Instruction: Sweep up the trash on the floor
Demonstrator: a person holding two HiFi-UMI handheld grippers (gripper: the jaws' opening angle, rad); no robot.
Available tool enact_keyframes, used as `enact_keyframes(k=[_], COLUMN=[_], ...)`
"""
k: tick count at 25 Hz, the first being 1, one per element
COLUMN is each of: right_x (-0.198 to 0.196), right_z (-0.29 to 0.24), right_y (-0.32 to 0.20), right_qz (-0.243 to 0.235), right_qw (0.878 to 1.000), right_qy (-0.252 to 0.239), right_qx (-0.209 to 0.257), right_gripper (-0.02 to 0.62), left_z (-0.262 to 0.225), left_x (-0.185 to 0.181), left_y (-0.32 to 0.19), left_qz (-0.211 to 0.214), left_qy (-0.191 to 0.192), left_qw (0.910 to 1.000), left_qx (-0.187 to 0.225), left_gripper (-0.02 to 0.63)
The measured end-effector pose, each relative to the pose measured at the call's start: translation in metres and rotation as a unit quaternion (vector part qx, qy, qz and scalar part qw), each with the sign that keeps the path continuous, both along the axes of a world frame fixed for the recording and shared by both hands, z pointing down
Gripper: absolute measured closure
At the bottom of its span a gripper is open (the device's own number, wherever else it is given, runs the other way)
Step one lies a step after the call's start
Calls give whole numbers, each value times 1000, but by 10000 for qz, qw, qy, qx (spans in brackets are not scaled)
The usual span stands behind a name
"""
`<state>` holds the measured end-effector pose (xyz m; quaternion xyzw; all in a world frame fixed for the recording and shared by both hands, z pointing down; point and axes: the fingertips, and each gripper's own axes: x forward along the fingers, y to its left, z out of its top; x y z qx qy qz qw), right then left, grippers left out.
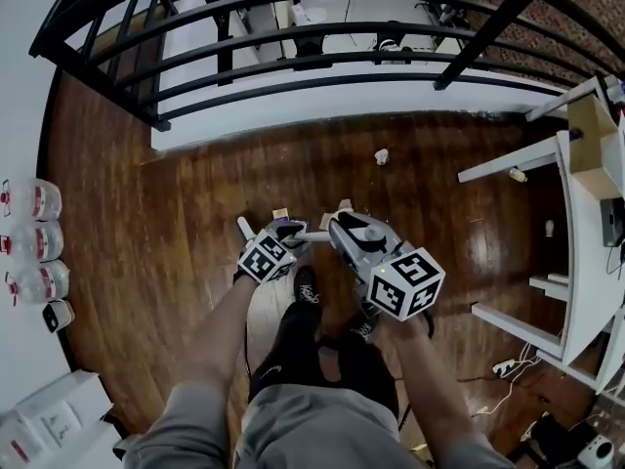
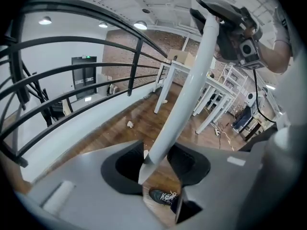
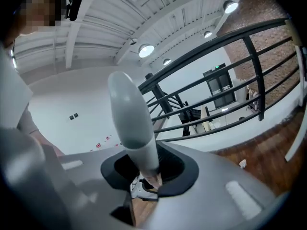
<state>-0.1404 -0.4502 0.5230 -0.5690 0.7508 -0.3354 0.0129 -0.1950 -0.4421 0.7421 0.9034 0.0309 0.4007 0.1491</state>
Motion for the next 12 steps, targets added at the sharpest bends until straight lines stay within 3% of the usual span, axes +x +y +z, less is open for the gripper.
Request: enact_keyframes(k=[6, 12], right_x=[25, 85], right_z=[13, 10], right_y=[6, 70], right_qz=[280, 889], right_qw=[9974, 9923], right_qy=[516, 724], right_qx=[-421, -470], right_gripper=[526, 527], left_z=[13, 9], left_x=[40, 110], left_y=[3, 60], left_qz=[319, 848], left_qy=[275, 581], left_qw=[9990, 9946], left_qx=[-124, -127], left_gripper=[449, 446])
